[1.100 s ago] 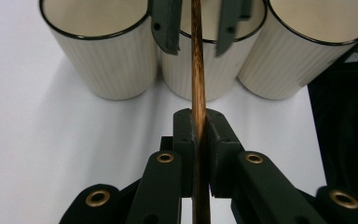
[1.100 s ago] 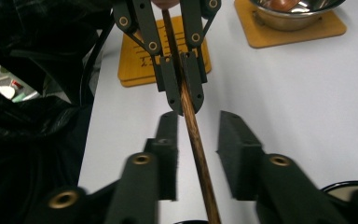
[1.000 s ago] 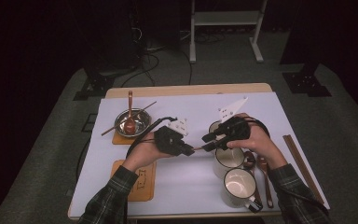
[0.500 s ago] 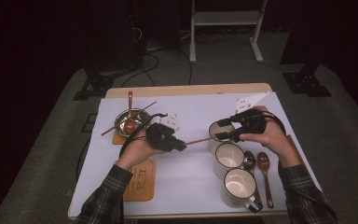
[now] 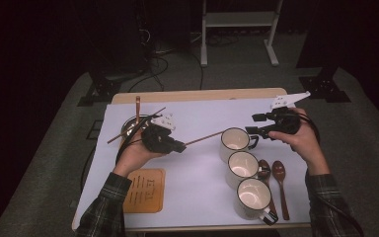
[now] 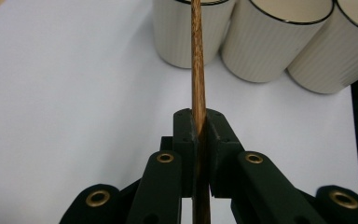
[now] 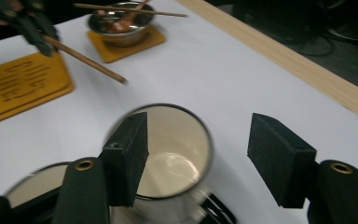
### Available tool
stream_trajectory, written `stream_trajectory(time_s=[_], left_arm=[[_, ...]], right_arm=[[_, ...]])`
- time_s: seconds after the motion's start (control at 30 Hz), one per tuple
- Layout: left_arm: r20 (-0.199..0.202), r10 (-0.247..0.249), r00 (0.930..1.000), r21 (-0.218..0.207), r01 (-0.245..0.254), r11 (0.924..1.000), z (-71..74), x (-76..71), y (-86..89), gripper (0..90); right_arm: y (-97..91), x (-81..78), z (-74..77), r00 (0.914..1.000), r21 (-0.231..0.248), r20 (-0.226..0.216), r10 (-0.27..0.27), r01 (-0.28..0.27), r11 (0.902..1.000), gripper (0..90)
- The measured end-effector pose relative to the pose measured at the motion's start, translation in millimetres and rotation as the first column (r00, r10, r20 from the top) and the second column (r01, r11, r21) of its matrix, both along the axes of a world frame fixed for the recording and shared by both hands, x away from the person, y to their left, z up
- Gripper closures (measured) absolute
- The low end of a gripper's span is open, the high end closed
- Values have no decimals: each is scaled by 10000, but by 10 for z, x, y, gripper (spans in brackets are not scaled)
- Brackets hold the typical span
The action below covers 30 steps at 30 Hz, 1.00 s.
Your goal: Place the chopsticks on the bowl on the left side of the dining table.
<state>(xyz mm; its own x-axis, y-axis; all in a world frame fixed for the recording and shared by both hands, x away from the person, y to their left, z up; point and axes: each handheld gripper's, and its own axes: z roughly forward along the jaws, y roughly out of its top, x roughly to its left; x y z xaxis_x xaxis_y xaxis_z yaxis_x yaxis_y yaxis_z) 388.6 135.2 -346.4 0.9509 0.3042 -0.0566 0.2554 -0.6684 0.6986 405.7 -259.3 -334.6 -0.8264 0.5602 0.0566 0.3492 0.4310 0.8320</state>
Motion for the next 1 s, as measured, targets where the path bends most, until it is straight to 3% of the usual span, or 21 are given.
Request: stream_trajectory(time_s=[0.17,0.3,0.4,0.57,0.77,1.0], left_arm=[[70,391,9992,-98,-390,9992,25,49,126,835],[139,676,9976,-167,-673,9976,49,88,224,834],[177,843,9963,-180,-840,9963,56,129,291,835],[289,1098,9935,-182,-1093,9938,83,208,395,834],[407,1496,9879,-202,-1489,9886,92,327,520,834],[578,2027,9775,-97,-2025,9792,93,474,679,835]], right_arm=[[-182,67,-79,9952,-104,104,-971,972,9952,352],[-311,126,-180,9817,-72,32,-1904,1904,9817,336],[-400,167,-279,9653,-91,-88,-2608,2608,9654,327],[-554,203,-459,9258,-245,-266,-3770,3764,9261,307],[-653,199,-643,8869,-493,-297,-4609,4593,8869,288],[-664,181,-852,8584,-854,-403,-5113,5069,8578,296]])
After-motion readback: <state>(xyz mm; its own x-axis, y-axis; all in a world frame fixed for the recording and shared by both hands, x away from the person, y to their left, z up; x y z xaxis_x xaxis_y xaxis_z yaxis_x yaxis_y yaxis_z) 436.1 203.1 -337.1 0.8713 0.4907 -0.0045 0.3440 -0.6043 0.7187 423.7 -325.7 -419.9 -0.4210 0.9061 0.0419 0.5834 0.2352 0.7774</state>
